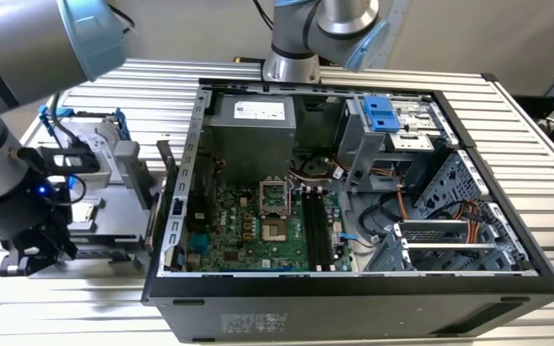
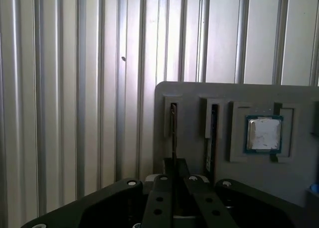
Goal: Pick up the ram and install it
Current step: 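Pick up the ram and move it above insertion slot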
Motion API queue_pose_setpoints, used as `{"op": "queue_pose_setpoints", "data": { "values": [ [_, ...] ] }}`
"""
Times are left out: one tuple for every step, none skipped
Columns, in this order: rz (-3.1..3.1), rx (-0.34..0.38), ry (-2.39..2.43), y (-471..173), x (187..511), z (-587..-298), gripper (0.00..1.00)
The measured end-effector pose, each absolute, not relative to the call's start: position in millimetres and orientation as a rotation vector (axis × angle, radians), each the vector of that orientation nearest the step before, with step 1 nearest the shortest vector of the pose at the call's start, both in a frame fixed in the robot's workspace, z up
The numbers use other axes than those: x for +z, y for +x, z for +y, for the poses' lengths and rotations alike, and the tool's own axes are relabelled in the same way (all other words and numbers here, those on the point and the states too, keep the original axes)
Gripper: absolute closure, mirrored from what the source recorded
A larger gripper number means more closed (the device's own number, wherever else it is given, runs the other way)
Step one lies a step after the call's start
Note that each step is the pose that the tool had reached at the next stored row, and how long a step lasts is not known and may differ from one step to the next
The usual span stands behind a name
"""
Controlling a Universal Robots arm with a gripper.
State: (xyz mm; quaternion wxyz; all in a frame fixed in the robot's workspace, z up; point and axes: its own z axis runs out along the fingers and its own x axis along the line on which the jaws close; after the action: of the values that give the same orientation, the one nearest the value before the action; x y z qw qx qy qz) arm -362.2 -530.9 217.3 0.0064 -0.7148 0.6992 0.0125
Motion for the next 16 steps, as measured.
{"op": "queue_pose_setpoints", "data": {
  "values": [
    [2.188, 0.039, -2.236, -362.2, 217.7, -530.9, 1.0],
    [2.189, 0.039, -2.235, -362.3, 218.5, -530.9, 1.0],
    [2.19, 0.039, -2.235, -362.3, 219.3, -530.9, 1.0],
    [2.19, 0.039, -2.234, -362.3, 220.5, -530.9, 1.0],
    [2.191, 0.039, -2.233, -362.3, 221.8, -530.9, 1.0],
    [2.192, 0.039, -2.233, -362.3, 223.1, -530.9, 1.0],
    [2.192, 0.039, -2.232, -362.3, 224.3, -530.9, 1.0],
    [2.193, 0.039, -2.232, -362.3, 225.5, -530.9, 1.0],
    [2.193, 0.039, -2.232, -362.3, 226.6, -531.0, 1.0],
    [2.193, 0.039, -2.232, -362.3, 227.8, -530.9, 1.0],
    [2.193, 0.039, -2.231, -362.3, 229.4, -530.9, 1.0],
    [2.193, 0.039, -2.231, -362.3, 230.8, -530.9, 1.0],
    [2.193, 0.039, -2.231, -362.3, 232.7, -530.9, 1.0],
    [2.193, 0.039, -2.231, -362.3, 234.4, -530.9, 1.0],
    [2.193, 0.039, -2.231, -362.3, 236.1, -530.9, 1.0],
    [2.193, 0.039, -2.232, -362.3, 237.8, -530.9, 1.0]
  ]
}}
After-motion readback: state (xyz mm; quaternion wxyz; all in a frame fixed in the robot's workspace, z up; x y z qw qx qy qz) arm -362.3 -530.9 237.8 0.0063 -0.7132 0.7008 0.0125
